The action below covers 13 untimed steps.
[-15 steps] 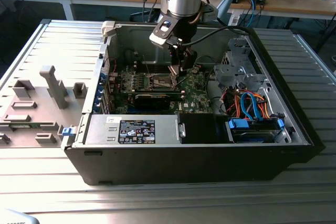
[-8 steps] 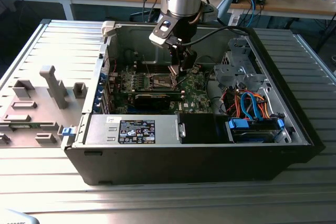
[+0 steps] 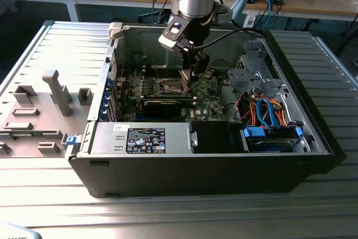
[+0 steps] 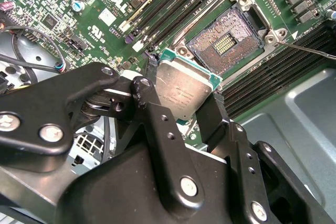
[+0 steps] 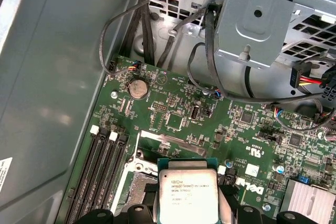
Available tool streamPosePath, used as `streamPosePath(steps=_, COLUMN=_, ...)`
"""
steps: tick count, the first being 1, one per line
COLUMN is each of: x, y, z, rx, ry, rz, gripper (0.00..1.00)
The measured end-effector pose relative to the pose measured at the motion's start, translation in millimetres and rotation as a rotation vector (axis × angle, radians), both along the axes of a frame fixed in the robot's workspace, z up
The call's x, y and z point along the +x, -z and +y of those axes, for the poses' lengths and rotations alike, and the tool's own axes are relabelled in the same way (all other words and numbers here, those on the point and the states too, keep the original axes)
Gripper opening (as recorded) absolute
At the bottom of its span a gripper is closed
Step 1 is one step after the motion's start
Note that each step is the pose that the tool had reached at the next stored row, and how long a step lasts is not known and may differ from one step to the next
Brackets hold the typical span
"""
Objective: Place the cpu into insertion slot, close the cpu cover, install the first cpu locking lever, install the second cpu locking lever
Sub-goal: 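Place the cpu into insertion slot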
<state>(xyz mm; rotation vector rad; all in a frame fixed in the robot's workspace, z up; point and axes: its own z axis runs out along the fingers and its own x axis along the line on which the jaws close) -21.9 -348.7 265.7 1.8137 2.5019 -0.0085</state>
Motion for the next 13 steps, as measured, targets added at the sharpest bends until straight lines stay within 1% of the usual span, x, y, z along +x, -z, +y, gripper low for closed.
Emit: streamPosePath(steps=13, x=0.0, y=0.0, z=0.0, rx=0.0, ry=0.014, rz=0.0, gripper=0.54)
